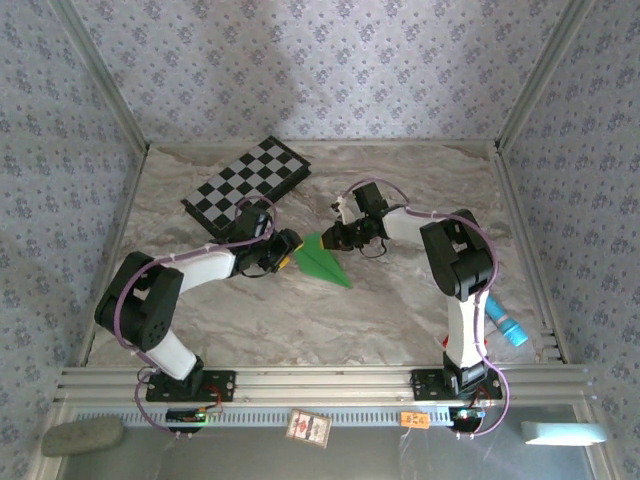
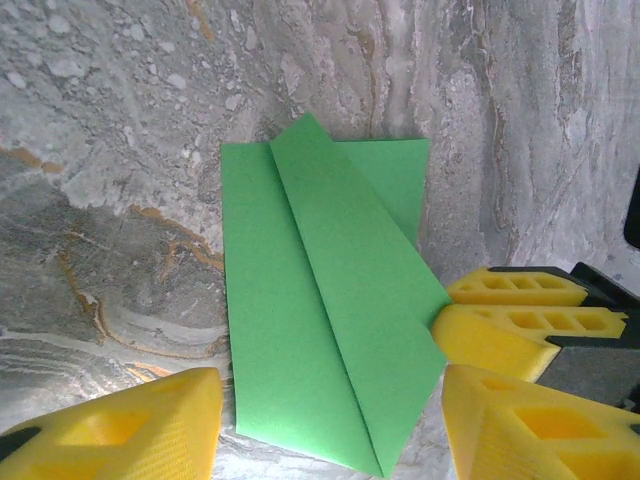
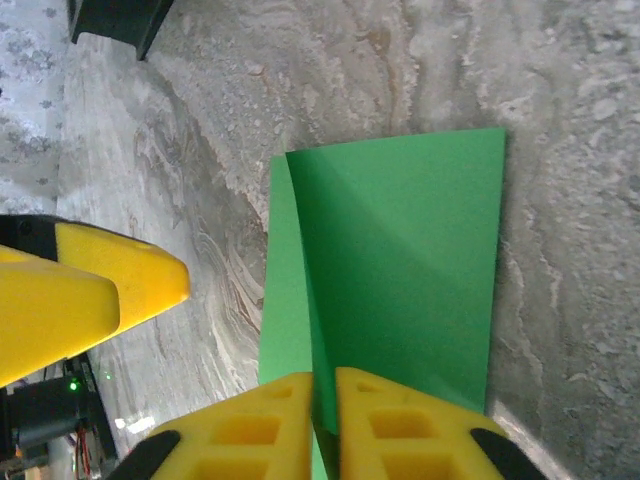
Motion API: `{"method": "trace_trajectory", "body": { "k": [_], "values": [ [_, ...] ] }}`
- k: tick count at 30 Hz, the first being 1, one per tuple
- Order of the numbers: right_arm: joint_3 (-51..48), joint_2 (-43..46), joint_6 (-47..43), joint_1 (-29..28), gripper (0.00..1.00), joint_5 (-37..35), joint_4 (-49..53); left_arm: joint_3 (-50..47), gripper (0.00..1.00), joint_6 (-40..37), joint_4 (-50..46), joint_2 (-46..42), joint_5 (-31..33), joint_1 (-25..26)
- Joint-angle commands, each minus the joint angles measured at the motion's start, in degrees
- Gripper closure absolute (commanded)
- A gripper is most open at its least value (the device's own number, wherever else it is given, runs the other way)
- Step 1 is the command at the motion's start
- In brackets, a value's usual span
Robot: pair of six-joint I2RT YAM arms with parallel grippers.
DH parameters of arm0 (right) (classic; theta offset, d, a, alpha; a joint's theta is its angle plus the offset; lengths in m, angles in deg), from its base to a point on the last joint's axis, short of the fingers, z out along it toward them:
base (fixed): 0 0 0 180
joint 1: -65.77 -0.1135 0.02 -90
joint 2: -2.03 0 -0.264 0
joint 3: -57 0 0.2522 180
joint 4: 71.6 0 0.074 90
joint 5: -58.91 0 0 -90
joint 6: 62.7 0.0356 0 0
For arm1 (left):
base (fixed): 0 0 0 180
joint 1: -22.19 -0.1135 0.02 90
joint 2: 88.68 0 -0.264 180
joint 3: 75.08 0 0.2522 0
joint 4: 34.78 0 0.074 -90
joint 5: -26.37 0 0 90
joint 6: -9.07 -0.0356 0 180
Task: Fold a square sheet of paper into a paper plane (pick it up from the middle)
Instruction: Pick up the paper from the center of the table.
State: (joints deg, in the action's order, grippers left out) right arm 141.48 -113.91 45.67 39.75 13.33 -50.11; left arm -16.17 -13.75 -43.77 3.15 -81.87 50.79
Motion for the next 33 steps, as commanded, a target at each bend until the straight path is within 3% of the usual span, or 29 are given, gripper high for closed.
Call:
{"method": "trace_trajectory", "body": {
  "k": [1,6,10,16,23,28,33],
  "values": [
    [0.88,-0.16,-0.51,0.25,0.90,1.78,0.27,-0.22,0.40,0.07,1.89,-2.21,-1.17,-0.34],
    [-1.86,4.54,3.69,1.27,0.95,2.77,-6.33,-1.06,0.38,0.05,5.01,-3.22,-2.93,-0.30],
    [-4.59,8.80,10.23,2.43,0.99,4.63,-12.86,-2.63,0.35,0.21,12.79,-4.26,-6.50,-0.31],
    [-7.71,14.01,22.73,3.80,0.99,6.33,-24.16,-4.41,0.28,0.25,24.19,-6.15,-9.94,0.20],
    [-9.41,16.00,35.64,3.96,0.98,8.41,-36.13,-3.01,0.27,-1.41,32.40,-5.96,-12.74,2.13],
    [-9.86,15.63,43.15,4.00,0.96,9.93,-43.41,-1.91,0.33,-1.62,35.48,-4.57,-14.57,2.68],
    [-10.07,15.52,45.83,4.19,0.96,10.33,-45.94,-2.69,0.46,-0.82,41.15,-4.47,-15.68,2.78]
  ]
}}
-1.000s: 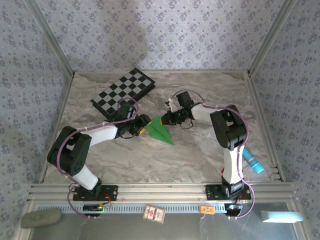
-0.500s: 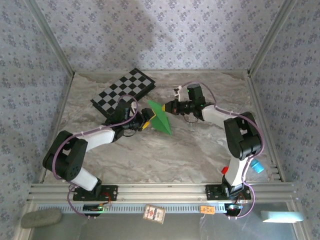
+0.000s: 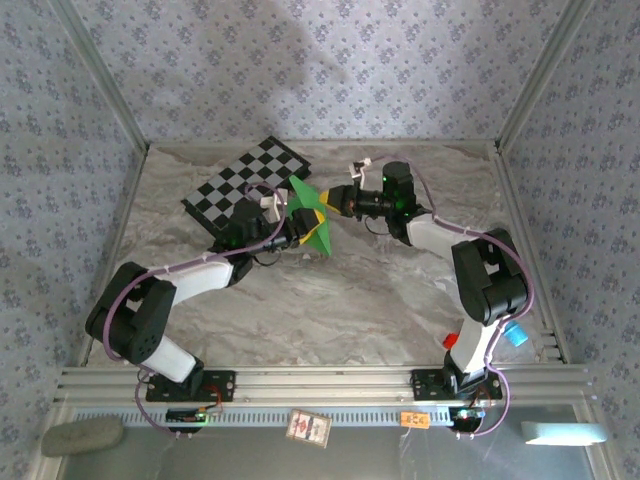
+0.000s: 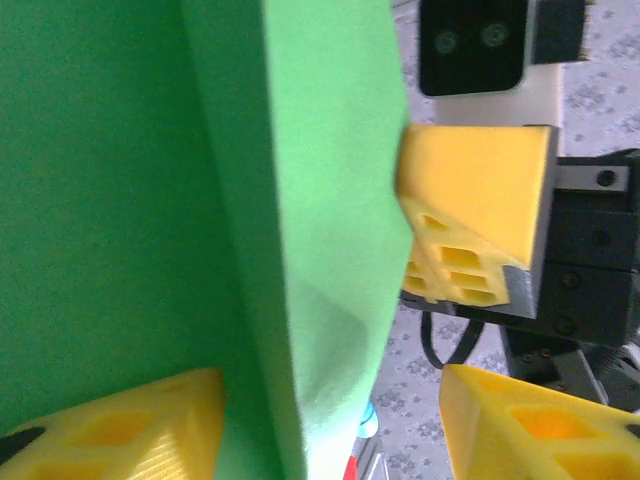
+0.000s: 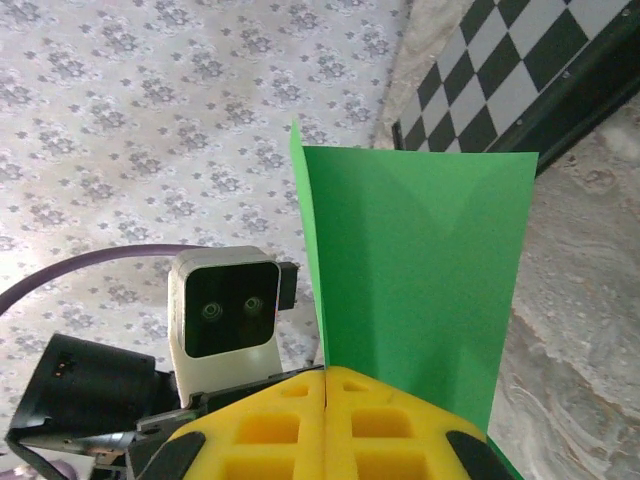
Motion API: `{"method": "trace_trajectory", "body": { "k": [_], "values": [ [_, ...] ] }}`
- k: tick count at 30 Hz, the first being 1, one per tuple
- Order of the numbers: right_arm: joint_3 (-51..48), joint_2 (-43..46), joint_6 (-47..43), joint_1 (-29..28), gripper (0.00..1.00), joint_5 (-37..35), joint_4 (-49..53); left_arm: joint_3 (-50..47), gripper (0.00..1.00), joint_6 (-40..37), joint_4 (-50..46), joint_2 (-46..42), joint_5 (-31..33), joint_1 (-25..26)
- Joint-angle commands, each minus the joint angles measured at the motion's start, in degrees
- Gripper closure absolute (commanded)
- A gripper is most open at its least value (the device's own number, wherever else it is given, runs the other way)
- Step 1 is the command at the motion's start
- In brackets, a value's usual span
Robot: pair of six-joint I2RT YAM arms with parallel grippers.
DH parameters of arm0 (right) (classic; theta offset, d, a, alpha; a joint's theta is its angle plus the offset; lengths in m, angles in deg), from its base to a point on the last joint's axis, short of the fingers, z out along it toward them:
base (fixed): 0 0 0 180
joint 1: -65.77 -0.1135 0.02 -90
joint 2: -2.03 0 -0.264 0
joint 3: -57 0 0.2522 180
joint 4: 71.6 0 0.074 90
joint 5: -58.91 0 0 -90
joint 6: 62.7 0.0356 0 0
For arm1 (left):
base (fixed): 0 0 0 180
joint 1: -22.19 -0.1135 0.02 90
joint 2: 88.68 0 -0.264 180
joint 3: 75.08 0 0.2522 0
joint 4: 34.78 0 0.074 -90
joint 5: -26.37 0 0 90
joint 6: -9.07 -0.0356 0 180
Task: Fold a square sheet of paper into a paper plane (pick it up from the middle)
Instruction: Pick up the paper from the center of the table, then turn over the paper at the center of the table.
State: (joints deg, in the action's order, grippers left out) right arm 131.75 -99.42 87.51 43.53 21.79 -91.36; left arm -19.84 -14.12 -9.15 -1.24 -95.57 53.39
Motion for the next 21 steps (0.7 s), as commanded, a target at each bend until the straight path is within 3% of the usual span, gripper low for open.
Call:
{"method": "trace_trajectory", "body": {
  "k": [1,21],
  "values": [
    [-0.43,0.94,4.51,0.44,0.96,1.96,-5.25,0.89,0.49,-0.45,6.93,-0.26,-2.07,0.18],
    [-0.18,1.67,6.01,0.94,0.90,1.58,-5.32,-0.30,0.76,0.25,9.14,-1.54,-1.16,0.16]
  ]
}}
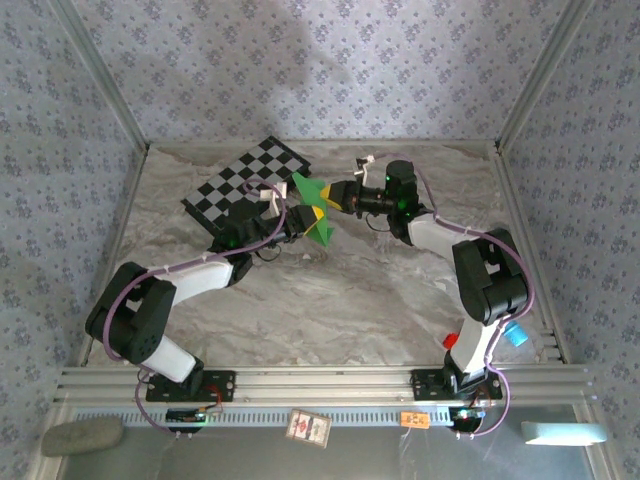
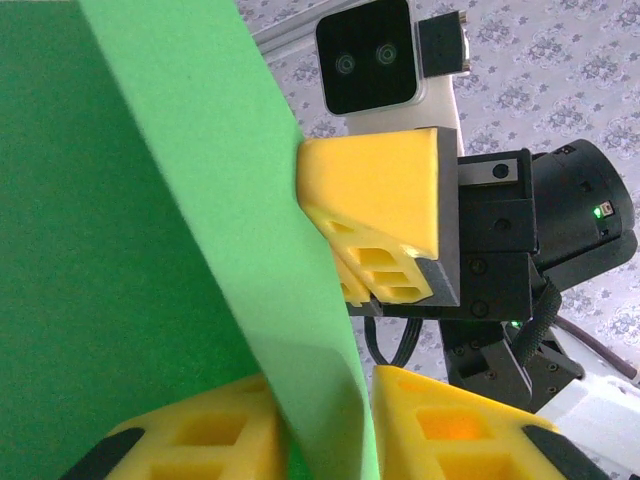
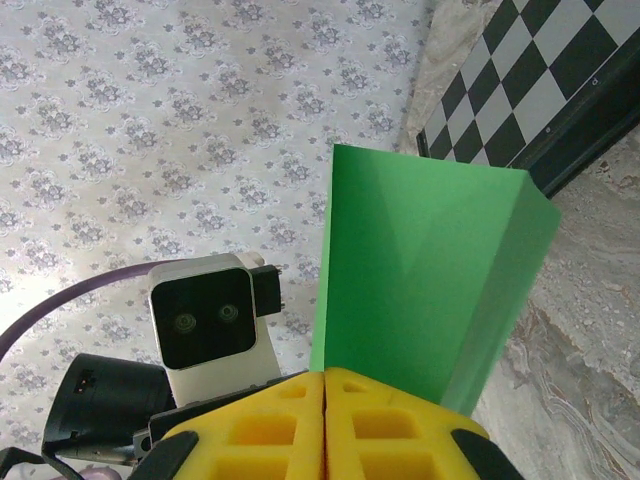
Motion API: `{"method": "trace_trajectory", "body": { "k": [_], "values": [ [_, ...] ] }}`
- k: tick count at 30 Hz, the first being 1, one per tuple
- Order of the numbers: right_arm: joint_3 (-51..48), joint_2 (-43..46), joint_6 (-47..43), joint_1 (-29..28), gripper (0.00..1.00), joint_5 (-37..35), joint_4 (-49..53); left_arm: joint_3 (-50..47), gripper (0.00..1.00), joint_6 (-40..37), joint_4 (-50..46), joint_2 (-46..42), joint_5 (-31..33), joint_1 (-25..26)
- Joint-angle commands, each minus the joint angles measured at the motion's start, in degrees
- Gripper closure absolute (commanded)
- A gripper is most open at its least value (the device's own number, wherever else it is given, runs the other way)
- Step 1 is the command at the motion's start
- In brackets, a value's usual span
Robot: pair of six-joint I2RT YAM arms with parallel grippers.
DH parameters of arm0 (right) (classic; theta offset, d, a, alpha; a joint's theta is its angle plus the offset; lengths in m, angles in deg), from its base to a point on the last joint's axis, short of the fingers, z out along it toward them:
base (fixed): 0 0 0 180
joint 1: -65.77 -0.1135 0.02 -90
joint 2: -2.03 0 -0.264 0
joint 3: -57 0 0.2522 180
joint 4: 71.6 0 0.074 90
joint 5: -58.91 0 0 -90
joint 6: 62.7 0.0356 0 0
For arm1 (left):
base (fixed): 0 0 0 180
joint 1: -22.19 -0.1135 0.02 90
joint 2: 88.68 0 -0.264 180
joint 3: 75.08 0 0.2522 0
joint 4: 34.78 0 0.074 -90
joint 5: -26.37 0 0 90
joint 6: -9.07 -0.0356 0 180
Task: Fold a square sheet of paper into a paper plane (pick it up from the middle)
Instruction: Turn over the paper at the center of the table.
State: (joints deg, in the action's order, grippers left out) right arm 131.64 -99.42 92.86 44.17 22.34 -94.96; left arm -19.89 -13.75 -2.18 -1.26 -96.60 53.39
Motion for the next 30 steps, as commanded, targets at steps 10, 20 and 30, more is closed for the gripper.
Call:
{"method": "trace_trajectory", "body": {
  "k": [10,20,30],
  "values": [
    [-1.70,5.45,-4.28,2.10,0.54,-3.19,3.67,-0.13,0.84,-1.20,-1.17,-1.51,0.69,-0.14],
    [-4.70,14.64,-19.42,6.87,0.47,-15.94,23.66,5.22,0.88,-13.11,-31.19,-3.23,7.30,-1.14],
    [-6.40,20.43,-29.09,7.39,0.42,-27.07,36.01,28.82,0.91,-31.90,-81.33,5.52,36.87,2.19]
  ]
}}
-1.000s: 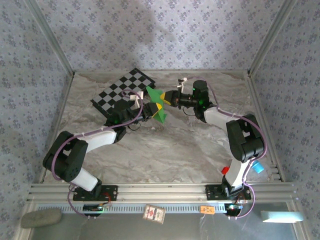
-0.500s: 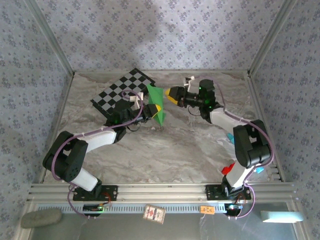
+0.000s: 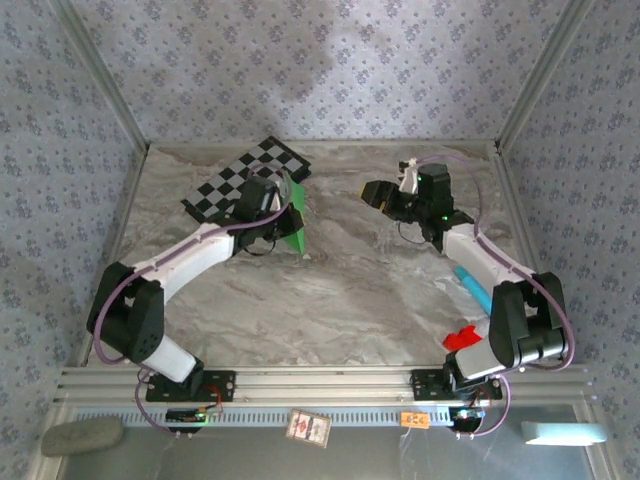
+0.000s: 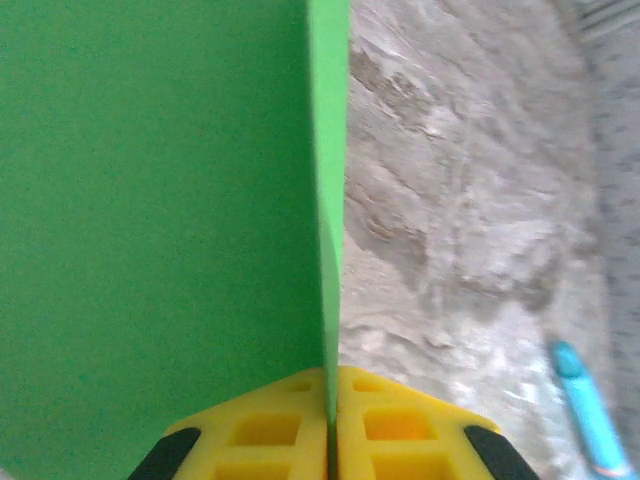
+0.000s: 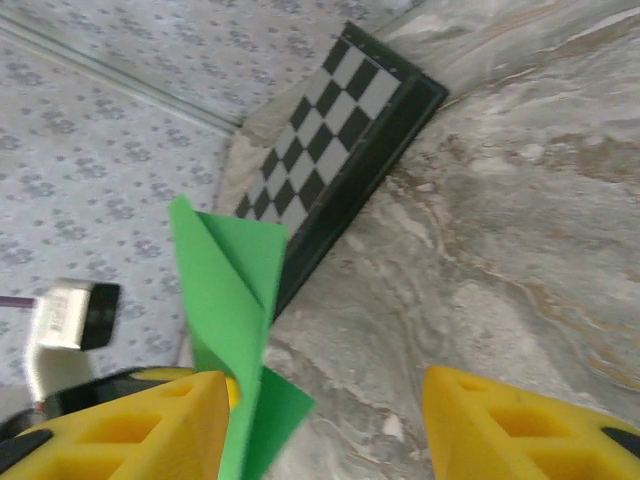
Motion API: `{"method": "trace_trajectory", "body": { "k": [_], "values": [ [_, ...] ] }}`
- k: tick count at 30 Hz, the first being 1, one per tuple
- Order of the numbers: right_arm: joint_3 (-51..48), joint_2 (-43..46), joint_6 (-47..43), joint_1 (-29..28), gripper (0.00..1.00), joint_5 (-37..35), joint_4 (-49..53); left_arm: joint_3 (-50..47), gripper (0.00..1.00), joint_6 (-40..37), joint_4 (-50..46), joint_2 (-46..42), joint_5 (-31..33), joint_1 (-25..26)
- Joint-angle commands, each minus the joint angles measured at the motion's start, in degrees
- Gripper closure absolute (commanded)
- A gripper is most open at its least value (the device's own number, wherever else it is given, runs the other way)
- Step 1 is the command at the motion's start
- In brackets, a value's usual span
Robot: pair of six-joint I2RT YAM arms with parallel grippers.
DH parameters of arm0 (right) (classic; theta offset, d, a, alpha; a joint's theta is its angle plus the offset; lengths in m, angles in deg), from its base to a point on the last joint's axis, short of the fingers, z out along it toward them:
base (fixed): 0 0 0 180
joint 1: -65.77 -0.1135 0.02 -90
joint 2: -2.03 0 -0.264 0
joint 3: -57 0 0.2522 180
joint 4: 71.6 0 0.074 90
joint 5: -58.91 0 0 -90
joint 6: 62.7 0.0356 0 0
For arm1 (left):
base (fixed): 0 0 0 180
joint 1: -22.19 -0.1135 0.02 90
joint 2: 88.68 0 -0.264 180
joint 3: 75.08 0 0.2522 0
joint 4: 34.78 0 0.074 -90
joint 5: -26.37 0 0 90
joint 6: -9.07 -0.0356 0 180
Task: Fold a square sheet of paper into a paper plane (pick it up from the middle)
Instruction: Turn over the paper at the center of the table.
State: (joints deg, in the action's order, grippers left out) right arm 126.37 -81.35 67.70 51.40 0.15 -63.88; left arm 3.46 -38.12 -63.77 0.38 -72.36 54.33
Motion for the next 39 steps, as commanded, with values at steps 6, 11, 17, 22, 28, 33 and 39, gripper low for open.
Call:
{"method": "trace_trajectory", "body": {
  "k": [6,11,17,22,28,33,39],
  "values": [
    [-3.62,4.69,-6.74,0.19,0.38,-9.21,5.13,18.92,0.91,-9.69,-37.60,14.94,29.78,4.10],
    [-4.15,4.56,-7.03,0.22,0.38,-9.84,6.01,26.08,0.92,-10.42,-44.36,23.00,40.03,7.34],
    [-4.54,4.32,-6.81,0.40,0.38,-10.15,6.65,31.48,0.92,-10.26,-49.10,31.28,46.00,10.31],
    [-4.55,4.26,-6.69,0.57,0.38,-10.15,7.27,32.61,0.92,-10.41,-48.25,34.66,45.12,11.36],
    [-4.55,4.09,-6.06,0.85,0.38,-9.89,7.47,32.61,0.88,-10.38,-46.52,36.78,41.83,11.98],
    [-4.46,3.81,-5.73,0.85,0.38,-9.65,7.24,32.61,0.86,-10.11,-45.53,37.85,39.96,12.15],
    [-4.37,3.21,-5.46,0.85,0.38,-9.35,7.45,33.22,0.84,-10.13,-44.90,39.25,37.77,12.57]
  ]
}}
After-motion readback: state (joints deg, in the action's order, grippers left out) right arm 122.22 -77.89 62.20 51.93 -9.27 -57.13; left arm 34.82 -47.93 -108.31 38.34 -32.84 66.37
